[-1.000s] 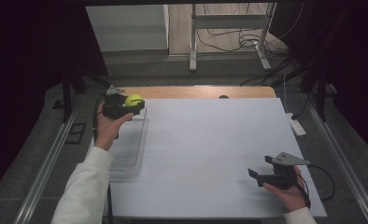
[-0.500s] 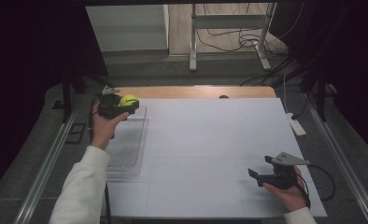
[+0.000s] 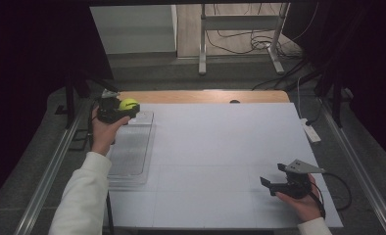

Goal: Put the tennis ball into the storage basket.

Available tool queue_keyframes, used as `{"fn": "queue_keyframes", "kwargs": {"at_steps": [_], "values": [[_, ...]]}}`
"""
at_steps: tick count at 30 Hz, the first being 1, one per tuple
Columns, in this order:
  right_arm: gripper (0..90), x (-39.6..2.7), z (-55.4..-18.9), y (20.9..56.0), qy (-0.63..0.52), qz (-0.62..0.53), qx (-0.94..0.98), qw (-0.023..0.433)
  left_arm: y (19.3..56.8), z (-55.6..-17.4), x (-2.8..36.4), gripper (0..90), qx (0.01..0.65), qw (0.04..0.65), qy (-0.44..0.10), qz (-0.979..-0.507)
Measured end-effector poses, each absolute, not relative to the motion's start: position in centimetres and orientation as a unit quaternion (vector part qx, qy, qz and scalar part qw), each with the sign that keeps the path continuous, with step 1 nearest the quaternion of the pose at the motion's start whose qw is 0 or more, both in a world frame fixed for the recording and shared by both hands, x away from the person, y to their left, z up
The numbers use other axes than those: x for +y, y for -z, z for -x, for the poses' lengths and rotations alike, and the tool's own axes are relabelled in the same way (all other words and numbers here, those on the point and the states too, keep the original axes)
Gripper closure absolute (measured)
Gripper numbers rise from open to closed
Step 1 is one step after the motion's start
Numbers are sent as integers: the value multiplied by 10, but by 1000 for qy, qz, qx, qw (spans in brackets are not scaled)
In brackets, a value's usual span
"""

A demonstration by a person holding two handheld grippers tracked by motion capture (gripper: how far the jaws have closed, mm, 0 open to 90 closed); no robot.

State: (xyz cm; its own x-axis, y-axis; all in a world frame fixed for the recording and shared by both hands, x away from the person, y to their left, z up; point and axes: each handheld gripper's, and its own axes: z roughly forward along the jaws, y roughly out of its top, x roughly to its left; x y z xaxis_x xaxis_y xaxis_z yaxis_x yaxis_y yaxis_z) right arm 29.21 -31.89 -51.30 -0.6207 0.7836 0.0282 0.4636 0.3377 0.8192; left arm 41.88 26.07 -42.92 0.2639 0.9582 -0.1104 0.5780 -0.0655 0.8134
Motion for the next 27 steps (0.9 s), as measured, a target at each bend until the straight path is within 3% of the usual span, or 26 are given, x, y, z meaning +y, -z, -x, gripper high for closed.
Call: {"fn": "queue_keyframes", "kwargs": {"at_steps": [27], "values": [[112,-318,-293,514,-420,-392,797,189,444,-431,277,267,590,359,-239,-682]]}}
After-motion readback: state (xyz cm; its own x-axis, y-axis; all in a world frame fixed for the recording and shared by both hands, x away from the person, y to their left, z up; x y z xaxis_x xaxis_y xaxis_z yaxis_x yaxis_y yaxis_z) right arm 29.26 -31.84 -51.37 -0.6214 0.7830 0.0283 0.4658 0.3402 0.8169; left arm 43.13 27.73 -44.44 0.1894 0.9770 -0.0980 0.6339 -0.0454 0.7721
